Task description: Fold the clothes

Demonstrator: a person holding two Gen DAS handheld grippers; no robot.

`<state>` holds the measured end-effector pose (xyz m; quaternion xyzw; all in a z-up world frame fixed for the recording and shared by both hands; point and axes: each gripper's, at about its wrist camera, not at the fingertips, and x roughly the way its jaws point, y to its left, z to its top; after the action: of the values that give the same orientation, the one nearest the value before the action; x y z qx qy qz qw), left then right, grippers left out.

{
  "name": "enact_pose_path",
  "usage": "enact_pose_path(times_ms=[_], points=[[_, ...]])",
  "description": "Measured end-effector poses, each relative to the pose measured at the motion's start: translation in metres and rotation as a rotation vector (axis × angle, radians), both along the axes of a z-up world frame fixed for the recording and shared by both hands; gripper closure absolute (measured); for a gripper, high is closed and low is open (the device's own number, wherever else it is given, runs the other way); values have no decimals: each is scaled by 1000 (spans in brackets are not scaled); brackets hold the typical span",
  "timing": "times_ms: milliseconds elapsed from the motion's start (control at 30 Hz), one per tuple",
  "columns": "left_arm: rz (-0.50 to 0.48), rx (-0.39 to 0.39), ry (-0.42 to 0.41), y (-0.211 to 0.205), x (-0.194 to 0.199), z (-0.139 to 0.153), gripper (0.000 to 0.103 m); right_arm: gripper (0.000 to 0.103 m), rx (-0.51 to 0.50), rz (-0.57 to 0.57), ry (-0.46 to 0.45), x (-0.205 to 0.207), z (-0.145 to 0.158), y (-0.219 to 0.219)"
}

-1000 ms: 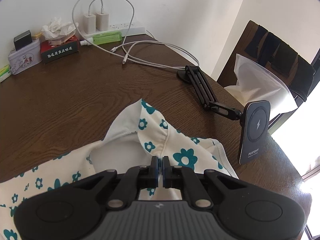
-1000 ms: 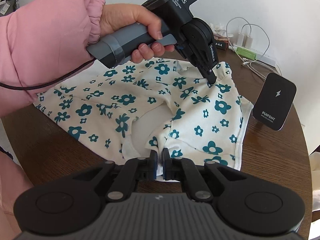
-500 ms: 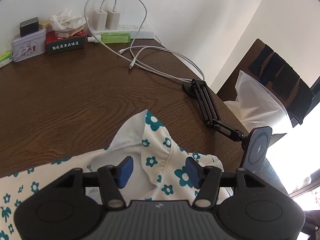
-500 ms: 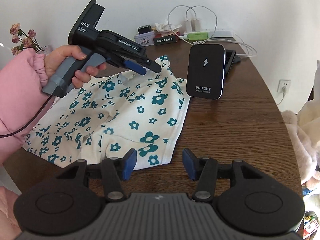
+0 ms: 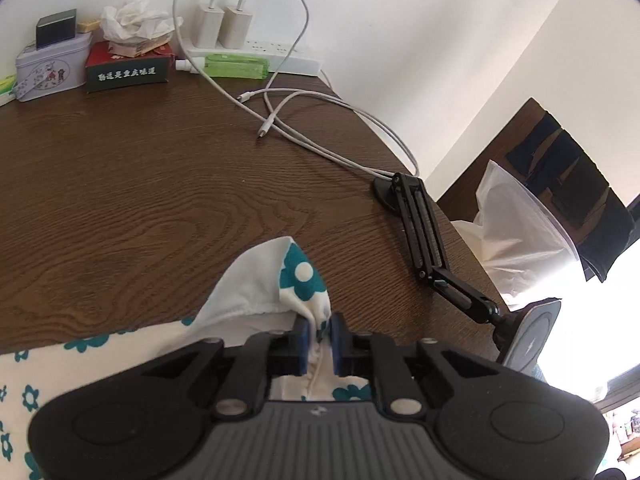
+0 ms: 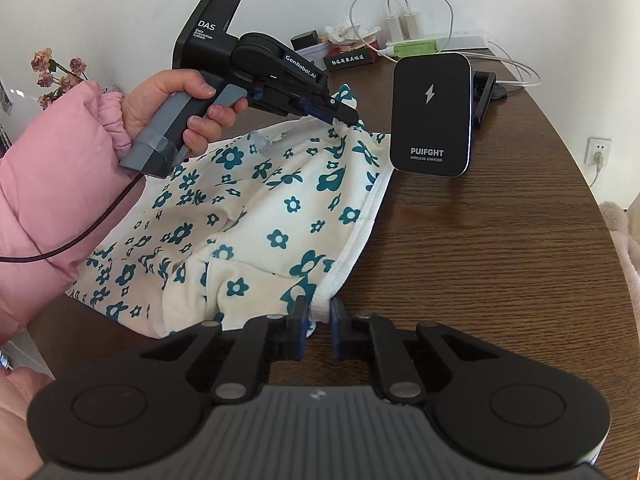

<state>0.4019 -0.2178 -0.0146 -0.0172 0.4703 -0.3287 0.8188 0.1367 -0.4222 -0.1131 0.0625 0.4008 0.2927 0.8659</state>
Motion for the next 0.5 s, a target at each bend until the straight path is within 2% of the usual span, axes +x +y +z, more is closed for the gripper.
enact_pose_path(times_ms=[133,233,333,400,433,467,500], points=[[5,-42,-74,2,-6,13,97,96,3,-7,-4,-7,2,-3],[11,-76,-84,4,-4,16,97,96,6,-7,-4,-9,2,-3],[5,-15,-49,0,-4,5,93,88,7,-15,-4,-5,3,-4],[9,15,-33,2,-5,2,78,80,21,-28,-16,-2,8,-6],[13,28,-26,4,-6,1,61,77,28,-35,-24,-1,11,-7],[17,30,-27,9,-7,3,52,76,33,-40,-41,-1,16,-9],[23,18,-36,17,-10,8,52,74,37,-42,-59,1,23,-10]])
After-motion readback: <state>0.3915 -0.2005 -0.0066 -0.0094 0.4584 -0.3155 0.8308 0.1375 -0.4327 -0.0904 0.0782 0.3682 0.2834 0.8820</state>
